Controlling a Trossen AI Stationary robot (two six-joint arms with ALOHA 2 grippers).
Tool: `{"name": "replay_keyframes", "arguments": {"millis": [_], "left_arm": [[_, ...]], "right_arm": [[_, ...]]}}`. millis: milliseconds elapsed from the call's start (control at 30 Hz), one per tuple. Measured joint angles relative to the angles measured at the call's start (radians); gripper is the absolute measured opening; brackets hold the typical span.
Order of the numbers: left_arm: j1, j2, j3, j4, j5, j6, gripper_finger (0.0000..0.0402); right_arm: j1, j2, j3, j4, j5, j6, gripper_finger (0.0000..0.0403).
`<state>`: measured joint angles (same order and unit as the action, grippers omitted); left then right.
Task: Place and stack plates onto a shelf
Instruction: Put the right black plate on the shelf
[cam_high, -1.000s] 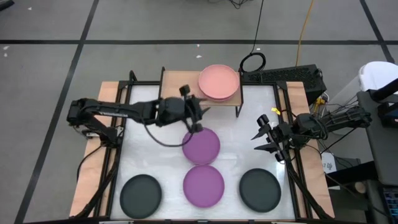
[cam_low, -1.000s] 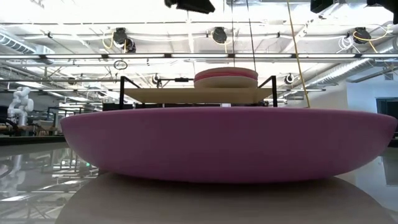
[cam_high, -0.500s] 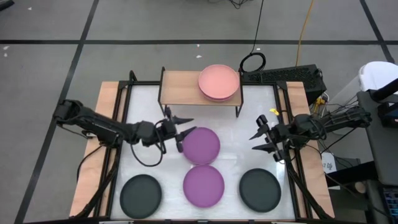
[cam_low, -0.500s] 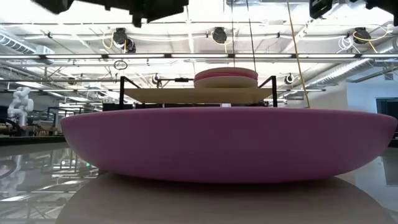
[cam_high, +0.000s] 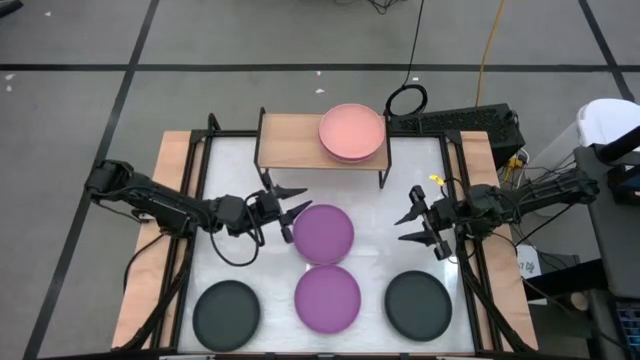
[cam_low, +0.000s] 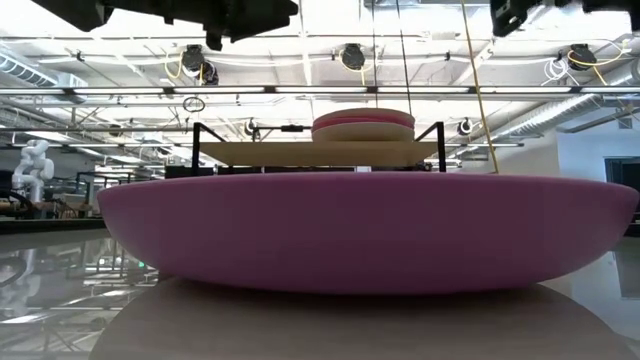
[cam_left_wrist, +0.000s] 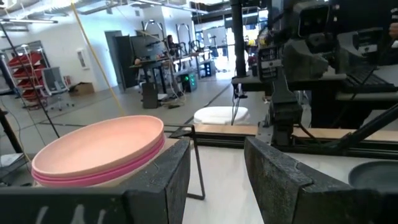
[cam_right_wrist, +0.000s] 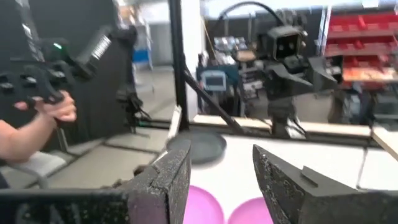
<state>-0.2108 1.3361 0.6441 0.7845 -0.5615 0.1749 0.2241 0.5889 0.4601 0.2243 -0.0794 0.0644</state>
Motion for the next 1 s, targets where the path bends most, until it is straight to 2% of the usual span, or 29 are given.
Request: {"name": "replay_keyframes", "arguments": {"millis": [233,333,467,667,833,1000], "left_arm": [[-0.001,0.0,0.0,-0.001,0.001,-0.001,0.0159],[-0.001,0.0,0.0,-0.002,0.001,-0.002,0.0159],[-0.002,0.0,0.0,-0.004,0.003,-0.005,0.0159],[-0.003,0.0,0.0,-0.013,0.003,-0.021,0.0159],[-0.003,0.0,0.0,-0.018,0.003,-0.023,0.0159],[-0.003,0.0,0.001,-0.019,0.003,-0.024,0.0159]], "right_arm": [[0.0,0.167,0.235,-0.395,0.031,-0.028,0.0155],[0.001,0.273,0.252,-0.505,0.017,-0.024,0.0155],[0.018,0.418,0.249,-0.655,-0.064,0.062,0.0155],[0.067,0.557,0.232,-0.71,-0.186,0.19,0.0155],[0.105,0.604,0.203,-0.696,-0.186,0.235,0.0155],[0.121,0.621,0.138,-0.598,-0.186,0.298,0.0155]]}}
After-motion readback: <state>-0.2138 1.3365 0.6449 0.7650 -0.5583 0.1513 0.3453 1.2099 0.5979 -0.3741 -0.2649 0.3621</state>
